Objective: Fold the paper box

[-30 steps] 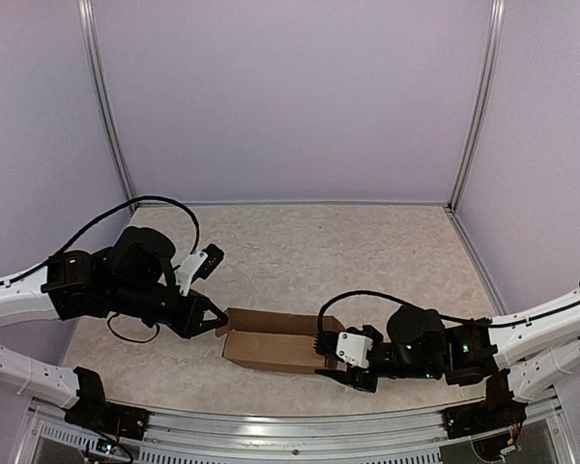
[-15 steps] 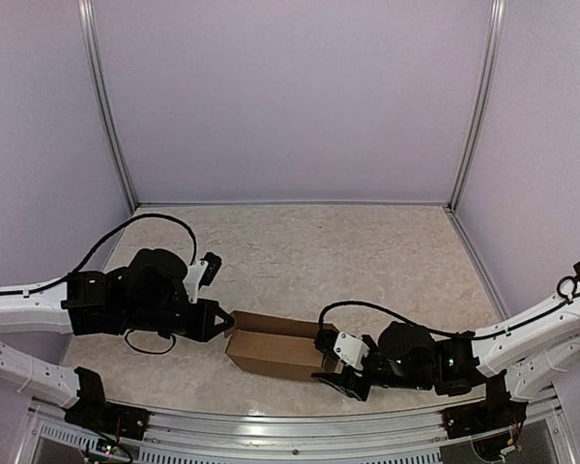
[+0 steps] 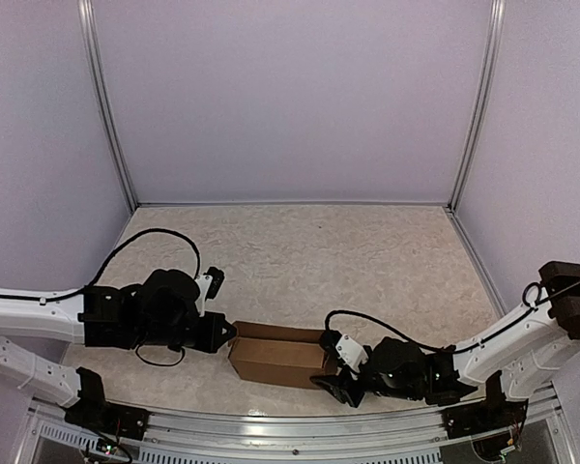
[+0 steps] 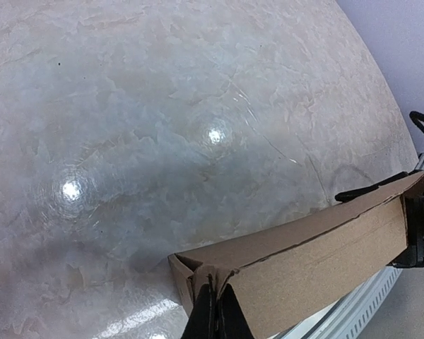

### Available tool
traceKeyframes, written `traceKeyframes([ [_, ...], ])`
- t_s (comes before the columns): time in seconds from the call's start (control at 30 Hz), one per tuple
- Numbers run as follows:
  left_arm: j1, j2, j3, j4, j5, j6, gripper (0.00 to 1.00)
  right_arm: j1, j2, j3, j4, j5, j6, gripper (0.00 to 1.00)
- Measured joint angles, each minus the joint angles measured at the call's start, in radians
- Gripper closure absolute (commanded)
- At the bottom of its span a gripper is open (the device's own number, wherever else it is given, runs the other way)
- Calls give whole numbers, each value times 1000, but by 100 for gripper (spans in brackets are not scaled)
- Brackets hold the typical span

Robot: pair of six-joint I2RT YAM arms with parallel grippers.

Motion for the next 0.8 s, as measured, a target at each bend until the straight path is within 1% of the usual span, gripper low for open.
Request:
traceKeyframes([
  [0.2, -19, 15, -2, 18, -56, -21, 100, 0, 72, -2, 83, 32, 68, 93],
  [0.37, -40, 27, -2, 27, -98, -37, 100, 0, 120, -2, 135, 58, 110, 93],
  [0.6, -55, 27, -2, 21, -124, -69, 100, 0, 133, -2, 148, 85, 140, 94],
  [0.8, -60, 6, 3, -19, -120, -90, 100, 0, 142, 3, 153, 92, 143, 94],
])
